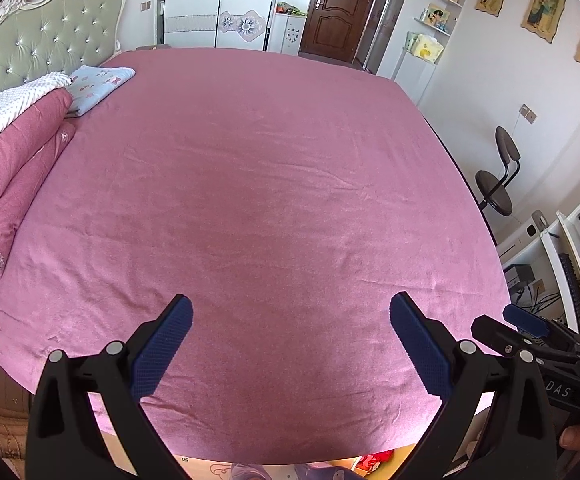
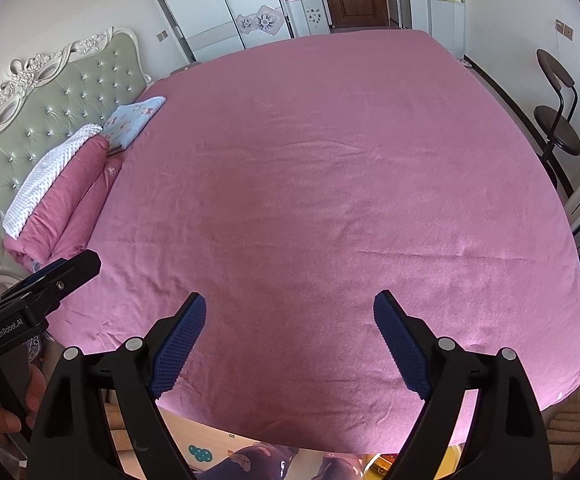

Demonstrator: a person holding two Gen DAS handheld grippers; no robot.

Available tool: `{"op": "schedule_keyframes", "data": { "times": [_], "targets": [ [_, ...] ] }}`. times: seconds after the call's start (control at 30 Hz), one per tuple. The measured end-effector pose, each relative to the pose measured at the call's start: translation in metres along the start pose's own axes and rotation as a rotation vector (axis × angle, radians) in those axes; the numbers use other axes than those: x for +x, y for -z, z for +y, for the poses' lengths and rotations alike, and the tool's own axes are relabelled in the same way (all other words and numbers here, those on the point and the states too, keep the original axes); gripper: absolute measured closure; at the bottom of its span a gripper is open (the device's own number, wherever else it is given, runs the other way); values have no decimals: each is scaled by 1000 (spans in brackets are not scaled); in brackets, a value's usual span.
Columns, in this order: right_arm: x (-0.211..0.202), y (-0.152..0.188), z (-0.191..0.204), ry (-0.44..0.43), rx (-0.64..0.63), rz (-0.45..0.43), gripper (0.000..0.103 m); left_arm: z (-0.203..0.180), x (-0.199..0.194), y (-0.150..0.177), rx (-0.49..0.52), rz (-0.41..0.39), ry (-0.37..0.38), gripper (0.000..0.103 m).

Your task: Collect trash

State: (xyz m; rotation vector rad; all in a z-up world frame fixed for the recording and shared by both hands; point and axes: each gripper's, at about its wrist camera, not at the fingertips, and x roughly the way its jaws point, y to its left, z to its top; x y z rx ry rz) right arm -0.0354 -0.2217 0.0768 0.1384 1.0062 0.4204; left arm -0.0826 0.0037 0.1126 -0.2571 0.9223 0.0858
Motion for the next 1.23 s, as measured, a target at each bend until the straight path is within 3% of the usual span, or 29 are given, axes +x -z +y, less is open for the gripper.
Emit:
{"op": "schedule_keyframes", "data": {
  "times": [0.23,1.23],
  "targets": [
    [2,0,2,-5,6,3,20,9,0,-6,-61,16,47,4],
    [-1,0,-5,-13,4,-3,20,-5,-11,-9,-32,4,-15,4]
  ]
}}
